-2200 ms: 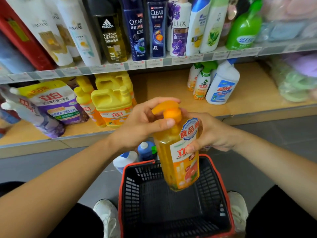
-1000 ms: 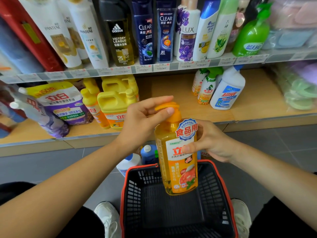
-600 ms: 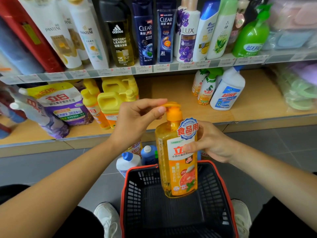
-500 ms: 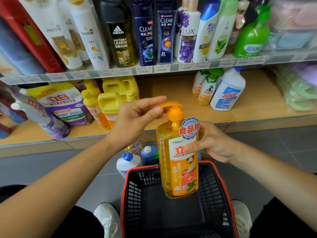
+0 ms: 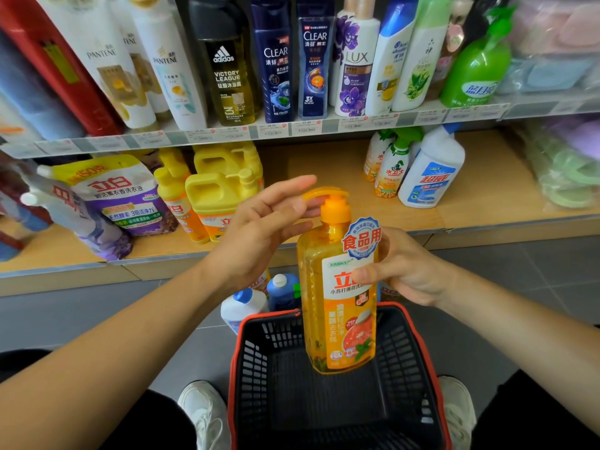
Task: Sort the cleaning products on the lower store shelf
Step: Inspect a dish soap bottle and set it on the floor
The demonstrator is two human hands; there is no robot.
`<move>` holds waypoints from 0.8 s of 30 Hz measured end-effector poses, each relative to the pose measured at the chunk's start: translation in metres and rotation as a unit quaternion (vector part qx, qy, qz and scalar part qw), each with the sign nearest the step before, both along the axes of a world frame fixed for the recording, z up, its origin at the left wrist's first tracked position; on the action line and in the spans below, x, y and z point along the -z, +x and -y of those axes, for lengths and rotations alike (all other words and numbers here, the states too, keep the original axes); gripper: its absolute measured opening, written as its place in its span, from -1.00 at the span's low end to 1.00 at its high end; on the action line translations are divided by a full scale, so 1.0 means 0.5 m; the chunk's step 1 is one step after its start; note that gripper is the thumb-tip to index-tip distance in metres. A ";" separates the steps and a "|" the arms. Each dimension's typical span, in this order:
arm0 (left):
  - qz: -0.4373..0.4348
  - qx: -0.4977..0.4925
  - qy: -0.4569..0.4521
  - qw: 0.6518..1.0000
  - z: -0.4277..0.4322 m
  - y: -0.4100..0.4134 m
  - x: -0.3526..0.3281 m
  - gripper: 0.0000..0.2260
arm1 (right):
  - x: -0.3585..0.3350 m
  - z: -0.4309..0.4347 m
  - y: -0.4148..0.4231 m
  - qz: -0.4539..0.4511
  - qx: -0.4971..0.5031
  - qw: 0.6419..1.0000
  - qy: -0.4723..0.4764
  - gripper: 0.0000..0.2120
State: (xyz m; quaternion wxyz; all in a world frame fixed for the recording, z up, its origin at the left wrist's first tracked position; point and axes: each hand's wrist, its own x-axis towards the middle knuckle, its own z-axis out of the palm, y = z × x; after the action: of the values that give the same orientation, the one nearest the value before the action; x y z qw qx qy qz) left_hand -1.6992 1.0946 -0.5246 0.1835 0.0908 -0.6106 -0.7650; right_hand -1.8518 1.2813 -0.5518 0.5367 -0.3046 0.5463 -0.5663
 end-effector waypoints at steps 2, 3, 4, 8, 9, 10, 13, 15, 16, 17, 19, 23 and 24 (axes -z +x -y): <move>0.033 0.008 -0.063 0.997 -0.001 0.003 0.011 -0.65 | 0.001 0.001 0.001 -0.002 0.018 1.000 0.002 -0.40; 0.056 0.012 -0.082 0.995 -0.003 0.005 0.019 -0.64 | 0.002 0.002 0.001 -0.003 0.031 1.000 0.002 -0.42; 0.082 0.020 -0.086 0.993 -0.006 0.009 0.026 -0.65 | 0.002 0.003 0.000 -0.004 0.045 0.999 0.000 -0.44; 0.174 0.094 -0.059 0.979 -0.016 0.024 0.066 -0.53 | -0.001 0.002 -0.003 0.001 0.104 0.994 -0.019 -0.50; 0.189 0.113 -0.067 0.973 -0.020 0.027 0.077 -0.49 | -0.002 0.001 -0.005 0.000 0.116 0.993 -0.028 -0.51; 0.206 0.129 -0.077 0.967 -0.025 0.029 0.090 -0.45 | -0.002 0.001 -0.007 -0.001 0.132 0.991 -0.036 -0.52; 0.260 0.174 -0.098 0.945 -0.045 0.038 0.127 -0.38 | -0.003 0.003 -0.011 0.005 0.190 0.981 -0.052 -0.49; 0.273 0.166 -0.108 0.941 -0.058 0.041 0.145 -0.40 | -0.003 0.005 -0.014 0.020 0.219 0.974 -0.063 -0.45; 0.274 0.146 -0.110 0.944 -0.063 0.040 0.150 -0.39 | -0.003 0.005 -0.015 0.032 0.229 0.970 -0.072 -0.46; 0.270 0.125 -0.106 0.949 -0.065 0.038 0.155 -0.38 | -0.004 0.005 -0.016 0.046 0.237 0.967 -0.080 -0.48; 0.254 0.088 -0.082 0.960 -0.069 0.032 0.164 -0.36 | -0.003 0.006 -0.022 0.067 0.244 0.963 -0.087 -0.56; 0.203 -0.008 -0.005 0.979 -0.077 0.022 0.166 -0.34 | 0.001 0.003 -0.041 0.029 0.253 0.966 -0.046 -0.59; 0.190 -0.040 0.005 0.981 -0.075 0.019 0.160 -0.35 | 0.004 0.001 -0.045 0.020 0.260 0.965 -0.027 -0.57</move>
State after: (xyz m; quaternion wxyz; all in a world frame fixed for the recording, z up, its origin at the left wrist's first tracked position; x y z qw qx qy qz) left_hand -1.6898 1.1320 -0.6045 0.0945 0.2595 -0.6263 -0.7291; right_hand -1.8744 1.2808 -0.5537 0.3734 -0.1547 0.5803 -0.7070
